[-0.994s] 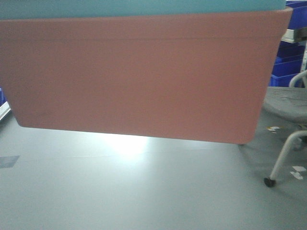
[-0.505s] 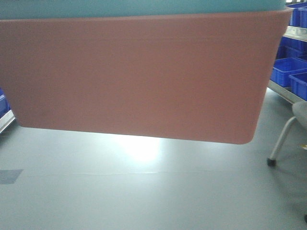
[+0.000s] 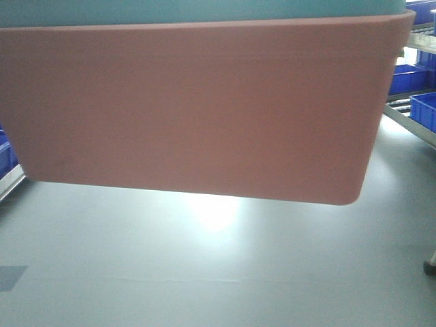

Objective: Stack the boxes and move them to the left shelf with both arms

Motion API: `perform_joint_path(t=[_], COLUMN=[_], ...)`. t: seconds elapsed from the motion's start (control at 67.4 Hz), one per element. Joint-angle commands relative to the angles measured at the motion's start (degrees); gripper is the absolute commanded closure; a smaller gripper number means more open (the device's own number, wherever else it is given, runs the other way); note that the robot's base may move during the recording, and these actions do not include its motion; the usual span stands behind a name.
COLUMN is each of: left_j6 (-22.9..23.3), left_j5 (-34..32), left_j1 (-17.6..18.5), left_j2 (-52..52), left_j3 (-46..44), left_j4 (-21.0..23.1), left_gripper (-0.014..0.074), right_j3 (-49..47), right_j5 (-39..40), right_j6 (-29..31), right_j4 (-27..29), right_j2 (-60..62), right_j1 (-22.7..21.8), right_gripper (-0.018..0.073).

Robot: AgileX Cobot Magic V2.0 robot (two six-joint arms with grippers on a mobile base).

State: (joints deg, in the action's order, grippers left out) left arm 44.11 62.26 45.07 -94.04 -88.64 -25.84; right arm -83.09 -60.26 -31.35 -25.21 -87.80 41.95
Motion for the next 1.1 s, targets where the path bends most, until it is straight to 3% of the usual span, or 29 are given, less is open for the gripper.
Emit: perform_joint_path(t=[0.0,1.083], left_j6=[0.22,0.22], left_j5=[-12.84,-12.84], left_j1=[2.38,2.38], left_j2=[2.59,2.59], left_j3=[-2.73,-2.73], left_j4=[2.84,2.84], left_gripper=[0.0599,0.0599], right_j3=[-2.55,-2.55], right_j5=[13.66,13.66], right_j6=[1.26,1.26], right_j4=[4.58,4.58], right_j2=[2.15,2.15], right_j1=[1.72,1.72], right_gripper=[0.0503,0.0503])
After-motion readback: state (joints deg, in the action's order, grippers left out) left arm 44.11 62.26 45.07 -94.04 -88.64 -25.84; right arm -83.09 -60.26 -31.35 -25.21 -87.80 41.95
